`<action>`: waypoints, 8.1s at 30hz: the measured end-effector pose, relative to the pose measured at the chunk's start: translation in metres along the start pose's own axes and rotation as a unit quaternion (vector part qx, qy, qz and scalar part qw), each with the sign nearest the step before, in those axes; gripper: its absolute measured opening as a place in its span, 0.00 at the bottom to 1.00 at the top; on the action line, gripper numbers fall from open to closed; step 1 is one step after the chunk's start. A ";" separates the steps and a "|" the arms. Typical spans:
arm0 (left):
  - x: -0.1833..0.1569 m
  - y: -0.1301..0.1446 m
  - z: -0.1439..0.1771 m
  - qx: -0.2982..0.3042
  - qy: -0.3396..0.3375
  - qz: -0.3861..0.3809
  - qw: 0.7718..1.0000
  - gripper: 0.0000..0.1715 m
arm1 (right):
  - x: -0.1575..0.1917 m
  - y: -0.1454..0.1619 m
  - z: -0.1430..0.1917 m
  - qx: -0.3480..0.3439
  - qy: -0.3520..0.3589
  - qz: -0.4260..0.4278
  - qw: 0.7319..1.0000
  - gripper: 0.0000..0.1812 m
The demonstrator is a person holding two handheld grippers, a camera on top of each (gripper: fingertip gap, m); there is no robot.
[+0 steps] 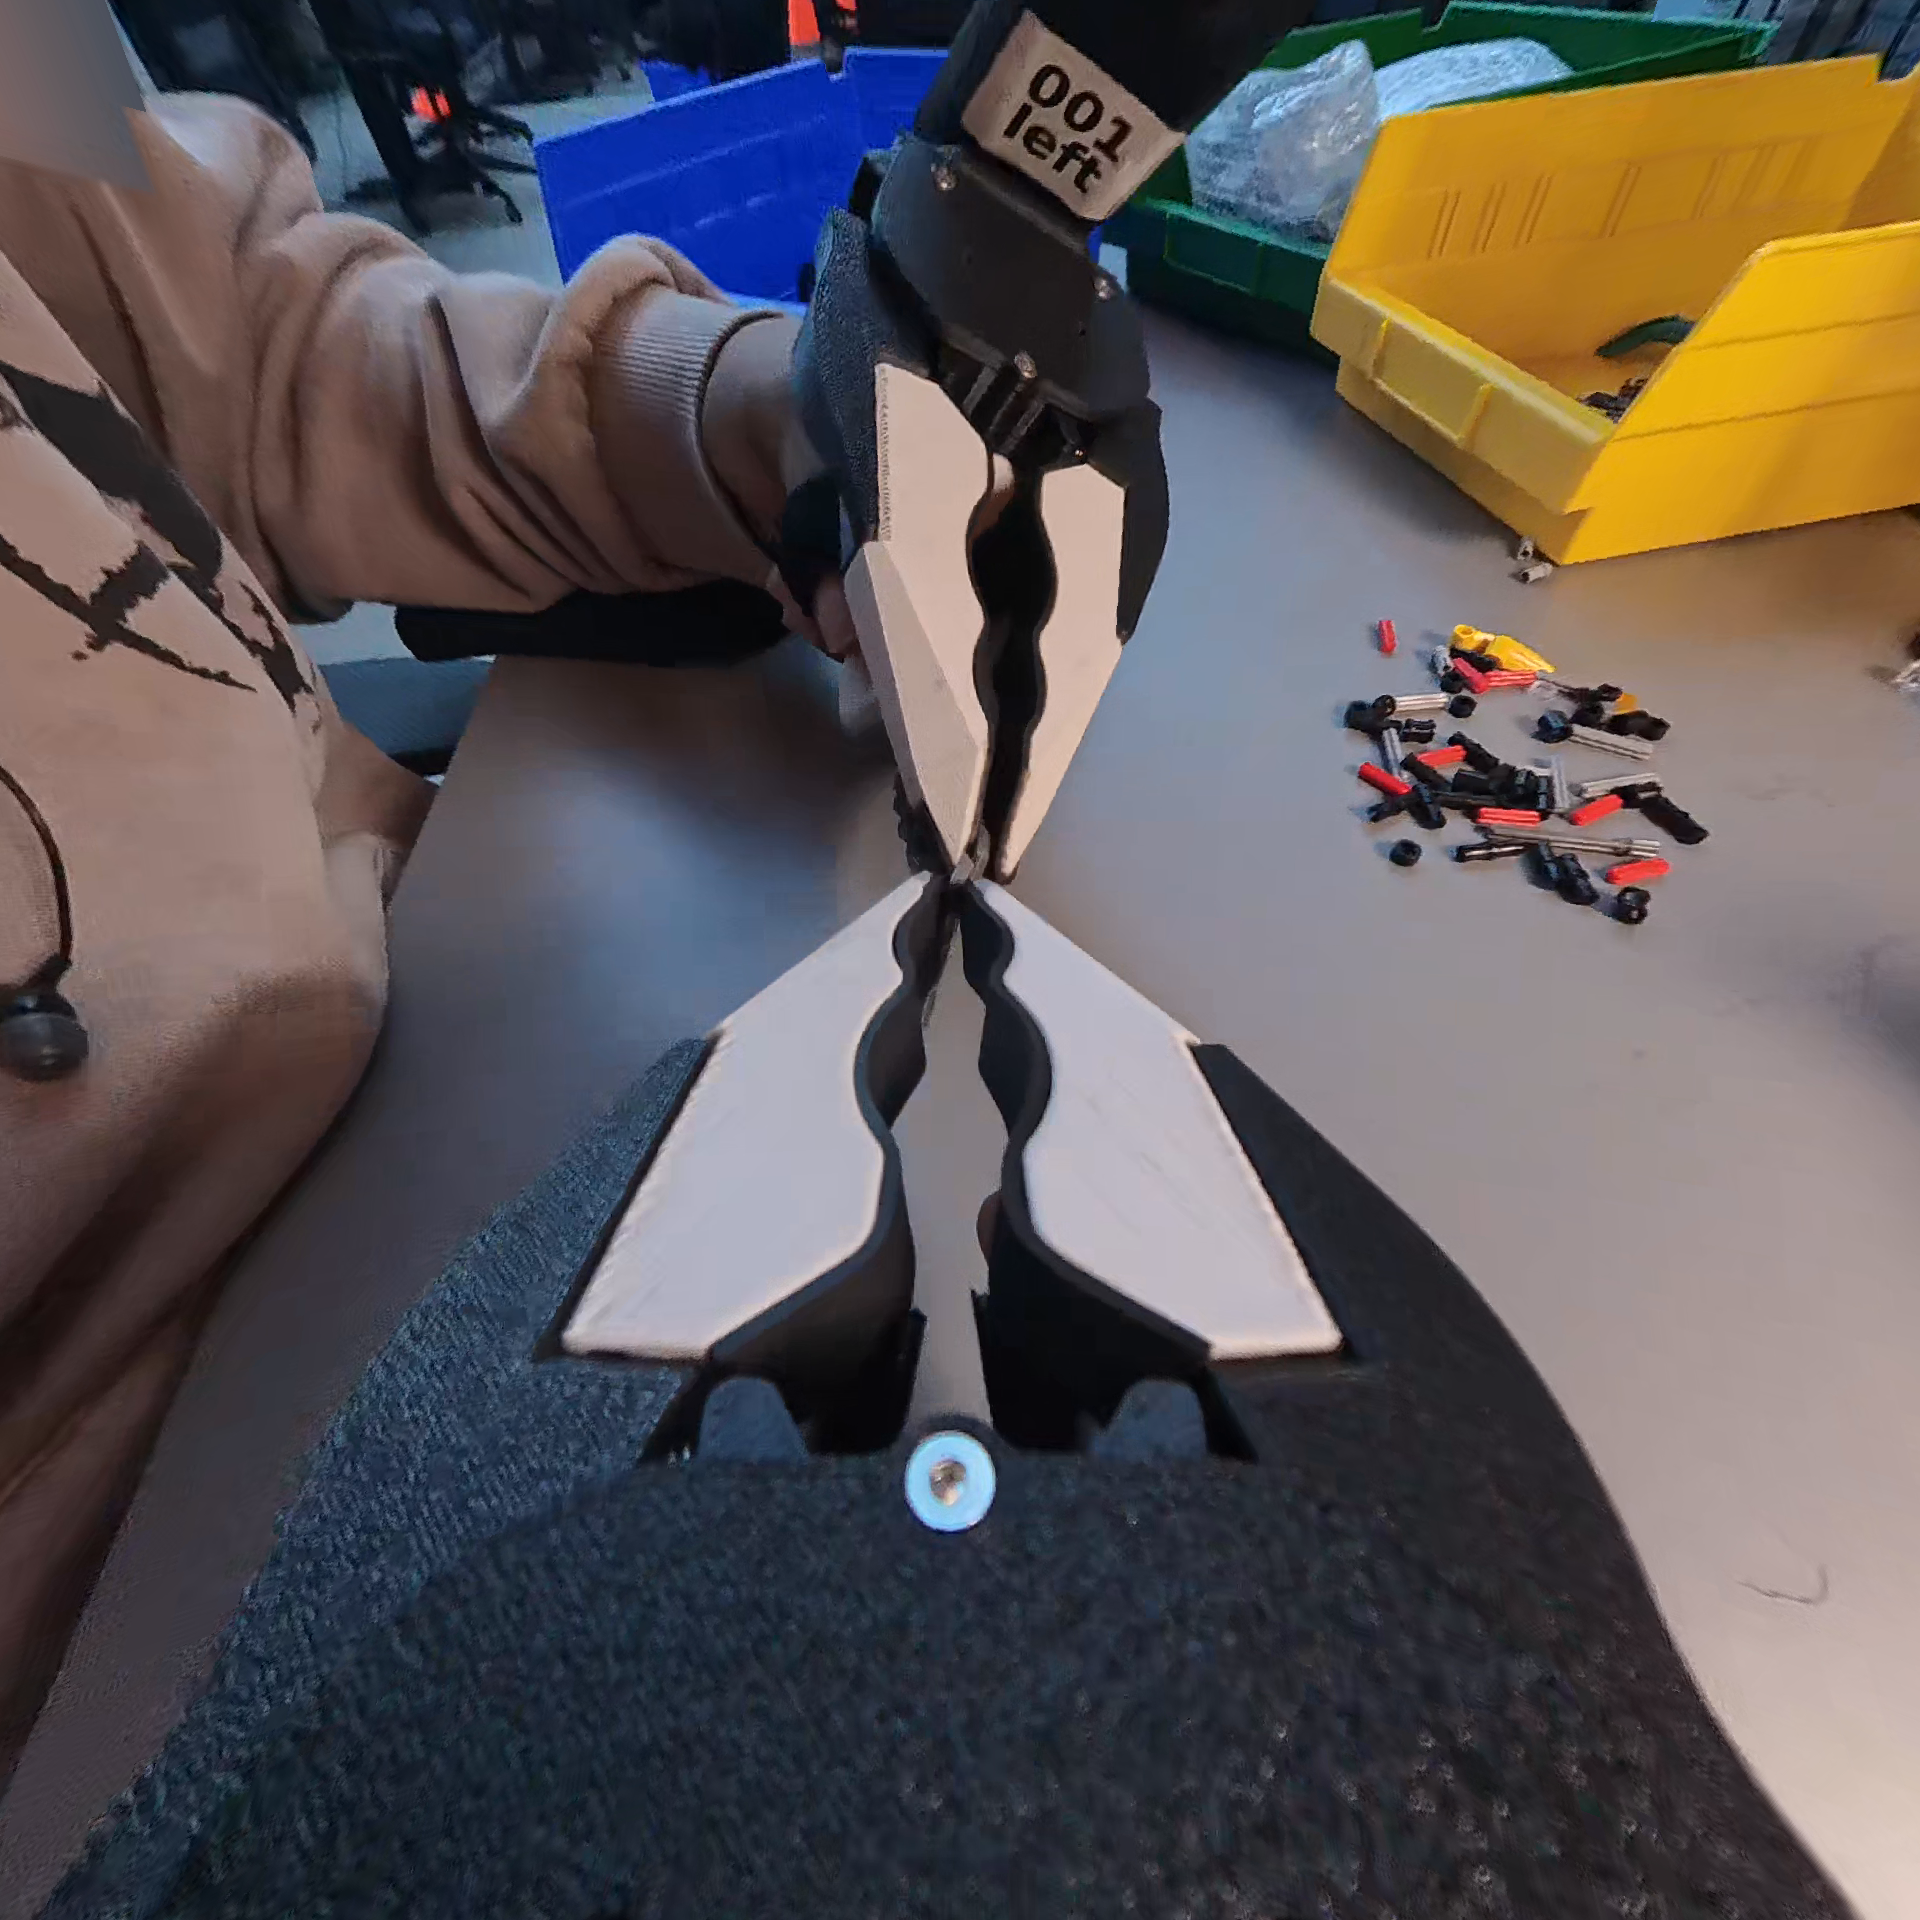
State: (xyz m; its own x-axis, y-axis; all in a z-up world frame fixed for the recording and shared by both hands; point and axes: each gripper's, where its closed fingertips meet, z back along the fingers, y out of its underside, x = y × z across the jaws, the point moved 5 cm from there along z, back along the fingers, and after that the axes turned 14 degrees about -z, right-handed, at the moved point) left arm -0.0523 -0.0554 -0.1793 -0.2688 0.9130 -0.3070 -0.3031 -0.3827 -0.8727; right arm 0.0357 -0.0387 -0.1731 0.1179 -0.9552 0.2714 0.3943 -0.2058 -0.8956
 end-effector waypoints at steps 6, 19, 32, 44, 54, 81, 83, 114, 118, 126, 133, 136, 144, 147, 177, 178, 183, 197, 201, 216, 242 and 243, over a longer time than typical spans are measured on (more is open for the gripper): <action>0.006 0.008 -0.005 0.027 -0.031 0.009 0.999 0.02 | 0.000 0.009 -0.005 0.022 -0.003 0.001 1.000 0.00; 0.021 -0.001 -0.001 0.008 -0.061 0.015 0.998 0.01 | -0.007 0.019 -0.002 0.088 -0.015 -0.003 0.996 0.00; 0.003 -0.008 -0.001 -0.030 -0.001 -0.001 1.000 0.02 | -0.011 0.002 -0.003 0.018 -0.033 -0.094 0.995 0.04; -0.002 -0.008 0.007 -0.025 0.015 -0.020 0.999 0.02 | -0.008 -0.002 0.002 0.003 -0.057 -0.100 0.993 0.04; -0.003 -0.005 0.005 -0.012 0.012 -0.026 1.000 0.01 | -0.009 -0.004 0.002 -0.013 -0.060 -0.113 0.992 0.01; 0.027 0.002 0.010 0.018 -0.100 0.019 0.995 0.01 | 0.013 -0.001 0.006 0.035 -0.085 -0.013 0.996 0.00; 0.032 0.002 0.018 -0.001 -0.088 0.043 0.995 0.01 | 0.003 0.017 0.002 0.083 -0.040 -0.005 0.996 0.00; -0.001 -0.007 0.011 -0.018 0.016 -0.011 1.000 0.01 | -0.010 -0.011 0.002 -0.034 -0.057 -0.123 0.990 0.05; -0.002 -0.005 0.009 -0.012 0.012 -0.019 1.000 0.01 | -0.011 -0.009 0.001 -0.029 -0.051 -0.121 0.991 0.01; -0.002 -0.004 0.007 -0.010 0.013 -0.020 1.000 0.02 | -0.010 -0.006 -0.001 -0.018 -0.052 -0.118 0.992 0.01; -0.002 -0.006 0.006 -0.023 0.017 -0.022 0.999 0.02 | -0.008 -0.007 -0.001 -0.019 -0.057 -0.115 0.992 0.00; -0.001 -0.005 0.006 -0.026 0.023 0.002 0.999 0.02 | -0.007 -0.007 0.000 -0.025 -0.056 -0.100 0.993 0.00; 0.005 0.011 -0.005 0.038 -0.012 0.017 0.999 0.02 | -0.002 0.010 -0.008 0.034 0.006 0.000 0.999 0.00; 0.006 0.014 -0.007 0.055 -0.018 0.016 0.998 0.02 | -0.002 0.014 -0.011 0.054 0.015 0.023 0.998 0.00; -0.007 -0.005 0.004 -0.010 0.026 -0.035 0.999 0.02 | -0.003 -0.003 -0.008 0.012 -0.049 -0.094 0.994 0.06; -0.010 -0.005 0.004 -0.007 0.031 -0.044 0.999 0.02 | -0.001 -0.003 -0.008 0.011 -0.058 -0.097 0.993 0.06; -0.016 -0.005 0.009 -0.006 0.045 -0.071 0.996 0.06 | 0.002 0.000 -0.007 0.010 -0.064 -0.089 0.994 0.01; -0.009 0.002 0.008 0.029 0.012 -0.078 0.996 0.01 | -0.001 0.002 -0.004 0.010 -0.058 -0.090 0.994 0.01; -0.011 0.003 0.008 0.033 0.017 -0.079 0.996 0.01 | 0.002 0.001 -0.007 0.009 -0.064 -0.093 0.994 0.03; -0.012 0.003 0.006 0.030 0.019 -0.069 0.997 0.01 | 0.001 0.005 -0.007 0.013 -0.064 -0.093 0.993 0.01; 0.007 0.009 0.001 0.060 -0.078 -0.035 0.995 0.01 | 0.019 -0.005 -0.003 0.003 -0.046 0.052 0.998 0.00; 0.014 0.012 0.006 0.060 -0.097 -0.027 0.993 0.01 | 0.019 -0.004 0.002 0.000 -0.057 0.034 0.998 0.00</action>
State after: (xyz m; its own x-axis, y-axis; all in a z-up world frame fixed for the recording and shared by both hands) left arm -0.0656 -0.0481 -0.1920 -0.4158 0.8931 -0.1715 -0.4257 -0.3578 -0.8311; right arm 0.0377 -0.0560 -0.1633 0.2472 -0.9365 0.2488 0.3820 -0.1418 -0.9132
